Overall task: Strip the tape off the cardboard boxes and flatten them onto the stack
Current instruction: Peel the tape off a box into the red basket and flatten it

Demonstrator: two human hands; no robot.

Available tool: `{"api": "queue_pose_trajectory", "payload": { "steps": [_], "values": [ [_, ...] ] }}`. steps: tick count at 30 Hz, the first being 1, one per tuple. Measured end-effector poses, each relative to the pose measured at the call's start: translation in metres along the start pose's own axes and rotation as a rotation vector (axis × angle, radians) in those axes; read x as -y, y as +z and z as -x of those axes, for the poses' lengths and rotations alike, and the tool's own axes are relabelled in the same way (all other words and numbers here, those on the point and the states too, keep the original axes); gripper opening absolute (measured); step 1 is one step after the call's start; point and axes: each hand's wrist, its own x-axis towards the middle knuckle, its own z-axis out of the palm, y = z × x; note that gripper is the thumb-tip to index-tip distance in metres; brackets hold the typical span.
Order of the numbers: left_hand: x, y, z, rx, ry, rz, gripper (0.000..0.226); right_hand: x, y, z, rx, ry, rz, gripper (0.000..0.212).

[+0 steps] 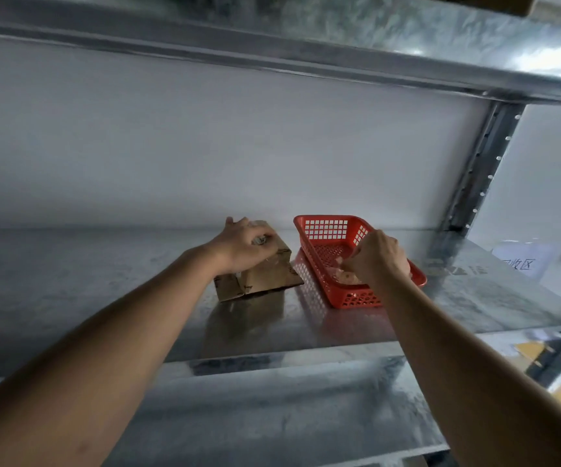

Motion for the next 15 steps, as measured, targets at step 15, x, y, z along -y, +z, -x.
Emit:
{"api": "queue_pose_trajectory", "payload": {
  "steps": [15],
  "values": [
    [-0.006,0.011,-0.014,-0.002,-0.018,0.003,0.041,-0.014,0.005,-0.020,0.102,-0.235,-0.009,0.010]
  ]
}}
